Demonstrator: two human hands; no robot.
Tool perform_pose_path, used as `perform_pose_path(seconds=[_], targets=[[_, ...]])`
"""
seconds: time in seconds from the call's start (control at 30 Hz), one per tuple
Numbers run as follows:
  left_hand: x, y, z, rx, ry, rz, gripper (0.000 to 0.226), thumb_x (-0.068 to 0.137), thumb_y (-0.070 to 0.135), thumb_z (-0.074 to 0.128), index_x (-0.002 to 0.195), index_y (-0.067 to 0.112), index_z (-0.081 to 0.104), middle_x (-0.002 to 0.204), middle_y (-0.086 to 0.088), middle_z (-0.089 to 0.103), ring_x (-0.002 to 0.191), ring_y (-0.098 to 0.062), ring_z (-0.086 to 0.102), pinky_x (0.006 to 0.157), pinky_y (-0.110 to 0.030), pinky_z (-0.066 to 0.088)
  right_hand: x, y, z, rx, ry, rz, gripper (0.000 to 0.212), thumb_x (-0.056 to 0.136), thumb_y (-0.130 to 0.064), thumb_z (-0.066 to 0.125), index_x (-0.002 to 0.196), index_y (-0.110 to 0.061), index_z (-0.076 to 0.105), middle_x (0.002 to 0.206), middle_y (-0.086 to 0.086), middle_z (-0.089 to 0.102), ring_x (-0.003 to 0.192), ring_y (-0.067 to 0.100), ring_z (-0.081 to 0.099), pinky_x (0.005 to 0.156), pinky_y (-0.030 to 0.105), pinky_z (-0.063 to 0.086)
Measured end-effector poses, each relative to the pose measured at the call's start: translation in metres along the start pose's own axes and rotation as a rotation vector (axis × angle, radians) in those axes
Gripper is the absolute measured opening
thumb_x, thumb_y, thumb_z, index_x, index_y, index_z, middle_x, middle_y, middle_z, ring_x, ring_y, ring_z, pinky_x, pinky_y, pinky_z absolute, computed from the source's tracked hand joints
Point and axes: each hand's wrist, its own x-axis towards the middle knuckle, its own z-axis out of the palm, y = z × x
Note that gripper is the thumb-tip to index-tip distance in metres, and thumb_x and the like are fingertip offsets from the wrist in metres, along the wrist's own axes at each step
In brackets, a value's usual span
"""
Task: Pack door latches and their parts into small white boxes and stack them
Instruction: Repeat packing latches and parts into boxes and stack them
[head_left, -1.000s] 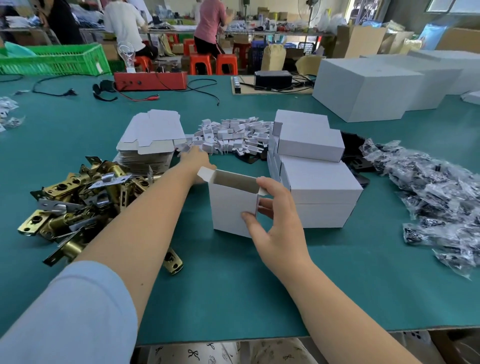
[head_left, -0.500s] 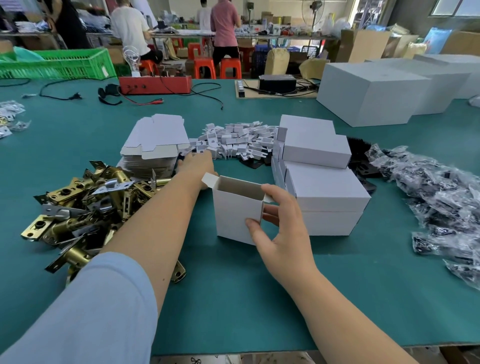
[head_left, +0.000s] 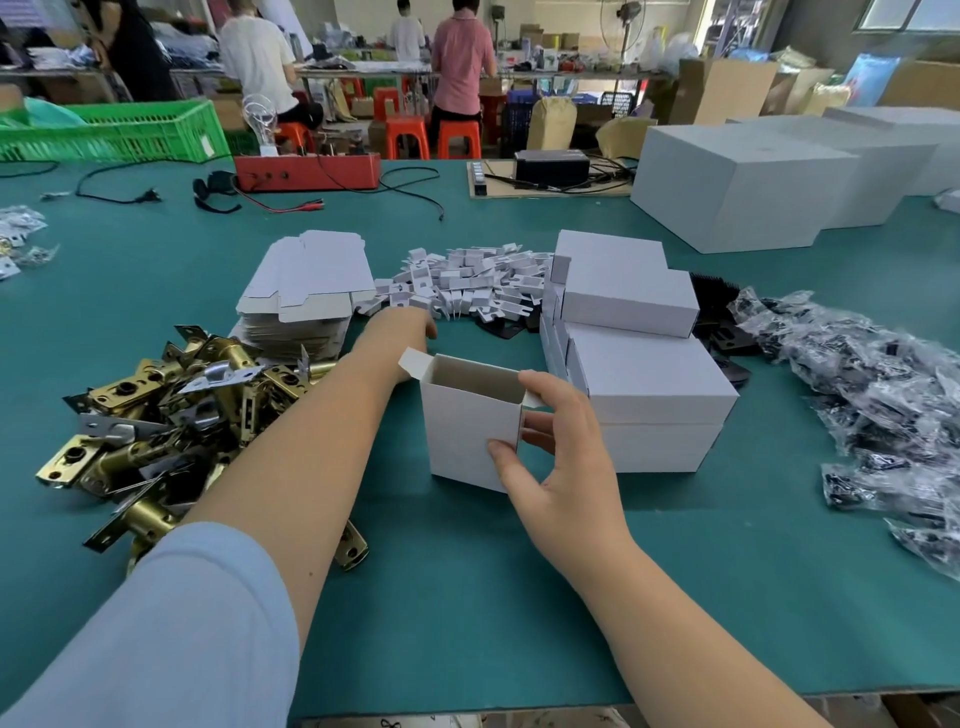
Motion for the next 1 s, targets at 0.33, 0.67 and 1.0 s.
perform_pose_path(seconds=[0.33, 0.67, 1.0], targets=[[-0.087, 0.03, -0.085, -1.502, 0.148, 0.12, 0.036, 0.081, -0.015, 0.06, 0.105, 0.012, 0.062, 0.094, -0.005, 0.065, 0.09, -0.019, 0.067, 0.073, -0.025, 0.057, 0.001, -0.001, 0.0, 0.01, -0.006, 0.052, 0.079, 0.084, -0.016, 0.07, 0.113, -0.073, 0.025, 0.123, -0.021, 0.047, 0.105, -0.006, 0.052, 0.081, 0.0, 0.039], [-0.156, 0.067, -0.072, -1.029, 0.251, 0.267, 0.041, 0.077, -0.01, 0.063, 0.087, 0.03, 0.066, 0.074, 0.011, 0.067, 0.069, -0.004, 0.062, 0.067, -0.021, 0.055, -0.001, 0.0, 0.0, 0.028, 0.001, 0.104, 0.081, 0.085, -0.017, 0.07, 0.108, -0.078, 0.022, 0.121, -0.018, 0.049, 0.101, -0.015, 0.049, 0.077, -0.002, 0.037], [-0.151, 0.072, -0.067, -0.782, 0.285, 0.209, 0.027, 0.082, 0.0, 0.063, 0.091, 0.025, 0.065, 0.077, 0.014, 0.064, 0.065, 0.006, 0.058, 0.063, -0.007, 0.045, -0.002, -0.006, 0.001, 0.014, -0.023, 0.096, 0.079, 0.086, -0.022, 0.068, 0.109, -0.079, 0.018, 0.118, -0.046, 0.038, 0.104, -0.014, 0.049, 0.074, 0.003, 0.04]])
